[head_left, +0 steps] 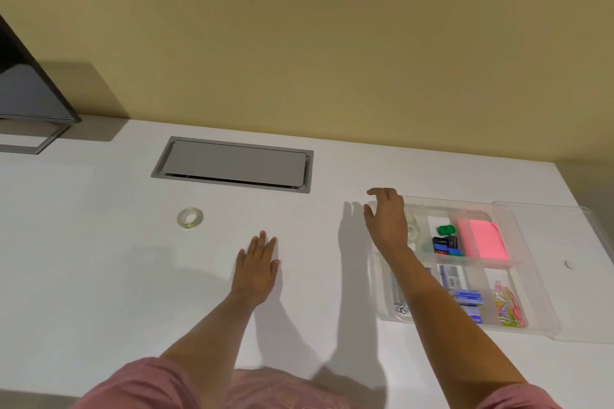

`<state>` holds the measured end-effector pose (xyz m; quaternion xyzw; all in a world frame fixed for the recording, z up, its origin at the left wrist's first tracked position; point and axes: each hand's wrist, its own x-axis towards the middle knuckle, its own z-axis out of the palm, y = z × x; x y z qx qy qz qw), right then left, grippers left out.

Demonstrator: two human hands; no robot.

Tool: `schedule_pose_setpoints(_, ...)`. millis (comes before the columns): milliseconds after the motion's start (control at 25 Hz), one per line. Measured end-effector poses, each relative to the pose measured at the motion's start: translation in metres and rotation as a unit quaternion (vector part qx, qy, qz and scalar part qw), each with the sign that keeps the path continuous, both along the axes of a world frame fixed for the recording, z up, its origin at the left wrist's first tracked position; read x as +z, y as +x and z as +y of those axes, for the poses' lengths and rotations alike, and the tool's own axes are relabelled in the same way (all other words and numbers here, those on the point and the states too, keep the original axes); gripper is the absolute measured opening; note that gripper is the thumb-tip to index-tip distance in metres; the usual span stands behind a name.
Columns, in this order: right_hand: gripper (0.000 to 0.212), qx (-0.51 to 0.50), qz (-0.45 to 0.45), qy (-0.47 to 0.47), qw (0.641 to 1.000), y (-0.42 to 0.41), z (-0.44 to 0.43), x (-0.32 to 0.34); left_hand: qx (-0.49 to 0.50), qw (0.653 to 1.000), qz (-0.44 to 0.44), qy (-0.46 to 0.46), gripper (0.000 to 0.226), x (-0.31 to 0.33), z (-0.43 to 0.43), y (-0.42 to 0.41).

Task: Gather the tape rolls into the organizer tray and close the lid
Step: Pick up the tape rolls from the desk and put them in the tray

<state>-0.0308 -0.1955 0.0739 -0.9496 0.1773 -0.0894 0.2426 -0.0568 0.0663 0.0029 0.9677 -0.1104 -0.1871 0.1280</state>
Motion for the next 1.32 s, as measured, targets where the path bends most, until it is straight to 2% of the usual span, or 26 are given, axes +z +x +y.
schedule_pose_setpoints(200, 0.030, 0.027, 0.028, -0.002, 0.999, 0.010, 0.086, -0.010, -0.046, 0.998, 0.004, 0.029, 0.056, -0.005, 0.078, 0.019)
schedule_pose_setpoints(360, 0.031, 0.054, 0.049, 0.003, 0.997, 0.022, 0.158, -0.023, -0.087, 0.996, -0.005, 0.027, 0.099, -0.010, 0.136, 0.026)
schedule_pose_setpoints(400, 0.031, 0.063, 0.052, 0.003, 0.997, 0.027, 0.176, -0.026, -0.092, 0.995, -0.012, 0.035, 0.099, -0.011, 0.152, 0.028)
schedule_pose_setpoints(440, 0.031, 0.072, 0.053, 0.003, 0.996, 0.033, 0.192, -0.028, -0.090, 0.994, -0.030, 0.045, 0.089, -0.015, 0.165, 0.028)
schedule_pose_setpoints(520, 0.031, 0.089, 0.053, 0.006, 0.995, 0.044, 0.220, -0.031, -0.055, 0.998, -0.010, 0.037, 0.069, -0.017, 0.188, 0.027)
schedule_pose_setpoints(560, 0.031, 0.096, 0.052, 0.007, 0.994, 0.049, 0.233, -0.032, -0.047, 0.998, -0.008, 0.035, 0.069, -0.018, 0.199, 0.027)
schedule_pose_setpoints(720, 0.034, 0.128, 0.068, 0.020, 0.989, 0.068, 0.276, -0.038, -0.018, 0.999, -0.036, 0.001, 0.106, -0.022, 0.230, 0.043)
schedule_pose_setpoints(800, 0.038, 0.143, 0.088, 0.023, 0.986, 0.077, 0.293, -0.039, 0.000, 0.999, -0.039, -0.005, 0.113, -0.020, 0.238, 0.056)
schedule_pose_setpoints(960, 0.054, 0.186, 0.146, 0.023, 0.971, 0.087, 0.317, -0.042, 0.026, 0.999, -0.031, -0.002, 0.091, -0.018, 0.246, 0.077)
schedule_pose_setpoints(1080, 0.067, 0.214, 0.185, 0.020, 0.959, 0.090, 0.328, -0.049, 0.033, 0.999, -0.039, -0.002, 0.086, -0.018, 0.247, 0.087)
schedule_pose_setpoints(1200, 0.075, 0.238, 0.199, 0.004, 0.951, 0.092, 0.334, -0.056, 0.036, 0.998, -0.041, -0.006, 0.088, -0.022, 0.248, 0.091)
schedule_pose_setpoints(1320, 0.068, 0.264, 0.192, -0.053, 0.944, 0.095, 0.336, -0.060, 0.043, 0.998, -0.052, -0.011, 0.100, -0.029, 0.248, 0.096)
